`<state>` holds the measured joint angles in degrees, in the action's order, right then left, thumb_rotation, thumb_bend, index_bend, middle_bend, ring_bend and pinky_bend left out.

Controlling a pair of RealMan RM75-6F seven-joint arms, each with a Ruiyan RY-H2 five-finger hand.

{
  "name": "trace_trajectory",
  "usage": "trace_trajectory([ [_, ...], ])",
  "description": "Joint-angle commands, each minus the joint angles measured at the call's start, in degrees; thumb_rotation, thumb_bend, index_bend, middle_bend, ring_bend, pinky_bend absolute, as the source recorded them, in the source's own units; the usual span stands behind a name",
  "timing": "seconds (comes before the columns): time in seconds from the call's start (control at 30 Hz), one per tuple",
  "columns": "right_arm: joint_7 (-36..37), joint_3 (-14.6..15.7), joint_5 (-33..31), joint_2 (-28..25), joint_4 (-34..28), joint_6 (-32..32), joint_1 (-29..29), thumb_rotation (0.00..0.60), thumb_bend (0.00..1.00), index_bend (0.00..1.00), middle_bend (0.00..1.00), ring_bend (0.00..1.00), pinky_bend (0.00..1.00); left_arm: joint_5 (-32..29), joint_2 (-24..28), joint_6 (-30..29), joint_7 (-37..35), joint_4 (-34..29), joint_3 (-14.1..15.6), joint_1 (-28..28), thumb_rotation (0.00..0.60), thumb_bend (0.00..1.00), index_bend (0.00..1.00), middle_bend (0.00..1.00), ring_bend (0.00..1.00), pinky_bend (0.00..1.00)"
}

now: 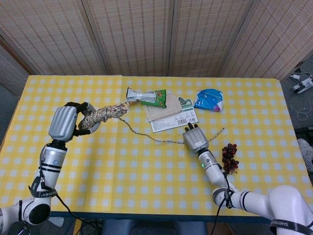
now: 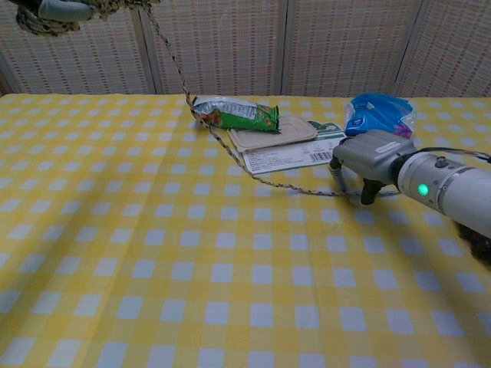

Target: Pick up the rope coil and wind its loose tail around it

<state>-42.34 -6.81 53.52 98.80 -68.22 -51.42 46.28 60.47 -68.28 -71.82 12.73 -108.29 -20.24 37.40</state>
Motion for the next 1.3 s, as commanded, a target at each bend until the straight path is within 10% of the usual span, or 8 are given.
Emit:
trace_trajectory([
  [0.03,-0.34,-0.13,-0.43,-0.1,-0.14,0.16,0.16,0.6,0.27,0.52,0.28,0.1,0.22,0.0,-0.02,0.03,-0.09,0.11,0.05,-0.04,0.534,0.27,0.69,0.69,0.49,0.35],
  [0.87,-0.58,0.07,-1.27,-0.12,-0.19,0.12,0.5,0.6,0.35,0.56,0.28,0.1,0.22,-0.14,-0.21,0.15,-0.35,1.04,0.32,-0.18,0.533,0.27,0.69,0.69,0.49,0.35],
  [1.3,2.28,-0.85,4.21,-11.05,-14.97,-5.98,-1.75,0.6,0.35,0.58,0.3,0.1,0.22,-2.93,-0.55,0.66,1.34,2.85,-0.58,0.73,0.535,0.27,0.7,0.69,0.49,0.35],
])
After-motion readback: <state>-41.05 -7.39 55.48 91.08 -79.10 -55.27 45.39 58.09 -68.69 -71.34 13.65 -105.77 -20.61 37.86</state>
